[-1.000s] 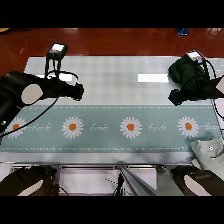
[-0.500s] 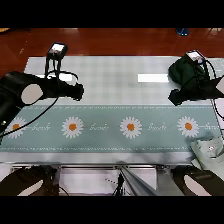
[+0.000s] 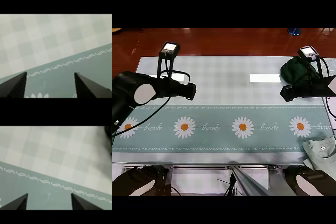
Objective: Fold the shirts.
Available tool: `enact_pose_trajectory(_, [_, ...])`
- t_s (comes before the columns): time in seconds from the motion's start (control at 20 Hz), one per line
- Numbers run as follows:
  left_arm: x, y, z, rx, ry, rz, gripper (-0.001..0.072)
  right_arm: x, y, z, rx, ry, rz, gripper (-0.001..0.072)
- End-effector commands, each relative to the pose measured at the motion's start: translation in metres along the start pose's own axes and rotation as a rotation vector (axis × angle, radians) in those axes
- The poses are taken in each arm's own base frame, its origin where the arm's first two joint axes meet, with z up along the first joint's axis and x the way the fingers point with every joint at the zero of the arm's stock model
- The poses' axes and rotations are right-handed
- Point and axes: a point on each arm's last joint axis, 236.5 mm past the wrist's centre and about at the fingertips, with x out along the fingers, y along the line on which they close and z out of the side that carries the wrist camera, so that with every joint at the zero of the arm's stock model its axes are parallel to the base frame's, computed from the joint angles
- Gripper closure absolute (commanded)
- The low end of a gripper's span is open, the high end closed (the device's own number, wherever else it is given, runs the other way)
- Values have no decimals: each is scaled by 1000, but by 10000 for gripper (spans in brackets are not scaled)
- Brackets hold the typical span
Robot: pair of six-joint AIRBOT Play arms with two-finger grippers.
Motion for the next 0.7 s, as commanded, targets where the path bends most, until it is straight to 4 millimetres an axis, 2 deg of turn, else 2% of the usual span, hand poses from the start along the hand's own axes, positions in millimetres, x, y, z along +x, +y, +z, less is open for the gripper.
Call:
enact_pose_trajectory(0.0, [3, -4, 15, 2, -61, -13, -11, 0, 4, 12, 15, -50, 17, 104])
enact_pose_trajectory(0.1, [3, -4, 15, 2, -61, -13, -11, 0, 4, 14, 18, -58, 18, 104])
enact_pose_trajectory(0.15, [2, -4, 18, 2, -76, -15, -11, 0, 3, 21, 18, -89, 12, 108])
enact_pose_trajectory(0.2, [2, -4, 28, 10, -116, -14, -11, -1, -4, 39, 15, -162, -15, 109])
enact_pose_trajectory(0.25, [1, -3, 40, 21, -166, -9, -11, -5, -21, 60, 17, -253, -79, 110])
enact_pose_trajectory(0.35, [-1, 0, 52, 13, -217, -11, -11, -22, -76, 103, 147, -471, -230, 118])
enact_pose_trajectory(0.4, [0, 2, 52, 10, -216, -8, -11, -28, -109, 111, 235, -535, -292, 118])
enact_pose_trajectory(0.45, [0, 4, 51, 6, -212, -4, -11, -25, -140, 107, 322, -533, -338, 118])
enact_pose_trajectory(0.55, [0, 5, 49, 5, -202, -2, -11, -2, -195, 87, 459, -461, -390, 116])
enact_pose_trajectory(0.6, [1, 5, 47, 6, -192, -1, -11, 13, -215, 75, 522, -421, -394, 116])
enact_pose_trajectory(0.65, [1, 6, 43, 5, -178, 2, -11, 29, -225, 68, 559, -387, -384, 116])
